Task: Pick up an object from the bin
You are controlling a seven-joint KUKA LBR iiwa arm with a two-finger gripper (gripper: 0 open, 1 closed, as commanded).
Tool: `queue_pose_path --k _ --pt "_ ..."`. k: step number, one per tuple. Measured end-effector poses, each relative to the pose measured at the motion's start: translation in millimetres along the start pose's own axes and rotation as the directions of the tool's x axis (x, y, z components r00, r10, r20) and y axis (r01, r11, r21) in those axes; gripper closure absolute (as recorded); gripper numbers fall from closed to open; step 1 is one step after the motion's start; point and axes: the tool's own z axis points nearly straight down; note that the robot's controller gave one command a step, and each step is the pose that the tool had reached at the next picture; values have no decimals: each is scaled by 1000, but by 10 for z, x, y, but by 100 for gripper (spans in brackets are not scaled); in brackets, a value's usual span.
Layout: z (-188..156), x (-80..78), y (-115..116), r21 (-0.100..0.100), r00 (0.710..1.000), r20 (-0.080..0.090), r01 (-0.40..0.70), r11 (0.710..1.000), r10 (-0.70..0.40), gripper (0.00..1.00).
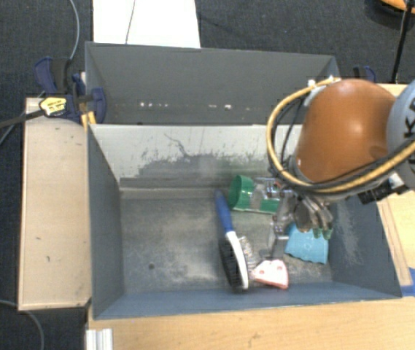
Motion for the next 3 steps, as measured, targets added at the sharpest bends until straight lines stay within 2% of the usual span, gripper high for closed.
queue_pose_path --k 1,2,3 --pt "-43 -15 -3 -1 1000 9 -3 1000 3 0" --pt "316 -183 163 2 964 11 267 964 -267 0" --pt "725 -358 225 3 914 9 405 914 -405 0"
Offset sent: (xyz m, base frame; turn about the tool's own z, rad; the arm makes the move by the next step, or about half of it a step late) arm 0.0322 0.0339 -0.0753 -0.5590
